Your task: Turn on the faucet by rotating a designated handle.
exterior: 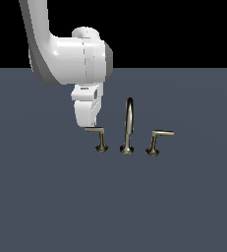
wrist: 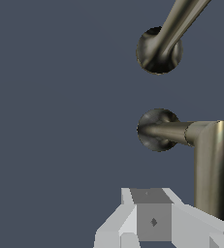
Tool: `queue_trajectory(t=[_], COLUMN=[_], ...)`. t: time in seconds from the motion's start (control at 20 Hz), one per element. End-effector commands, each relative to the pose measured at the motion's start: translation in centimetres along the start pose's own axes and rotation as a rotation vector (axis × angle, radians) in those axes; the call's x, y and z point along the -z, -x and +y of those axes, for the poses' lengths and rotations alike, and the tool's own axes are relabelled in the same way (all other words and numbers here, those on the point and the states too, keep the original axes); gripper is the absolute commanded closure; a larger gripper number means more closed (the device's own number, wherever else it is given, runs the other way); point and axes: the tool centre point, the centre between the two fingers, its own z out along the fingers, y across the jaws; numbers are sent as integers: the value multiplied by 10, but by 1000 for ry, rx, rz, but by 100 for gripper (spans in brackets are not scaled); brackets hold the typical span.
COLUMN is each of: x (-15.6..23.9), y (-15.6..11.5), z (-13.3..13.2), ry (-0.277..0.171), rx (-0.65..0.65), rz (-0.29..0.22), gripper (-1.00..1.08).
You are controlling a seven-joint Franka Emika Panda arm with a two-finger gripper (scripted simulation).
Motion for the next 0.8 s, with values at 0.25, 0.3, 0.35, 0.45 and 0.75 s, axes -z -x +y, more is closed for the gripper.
queue_trajectory(t=[0.25, 0.3, 0.35, 0.45, 0.75], x=[0, 0, 0, 0, 0], y=[14, 14, 8, 7, 6], z=[26, 26, 17, 24, 45], ry=[0, 0, -8, -8, -4], rx=[1, 1, -8, -7, -4], rz=[0, 0, -1, -1, -1], gripper=[108, 108, 108, 108, 108])
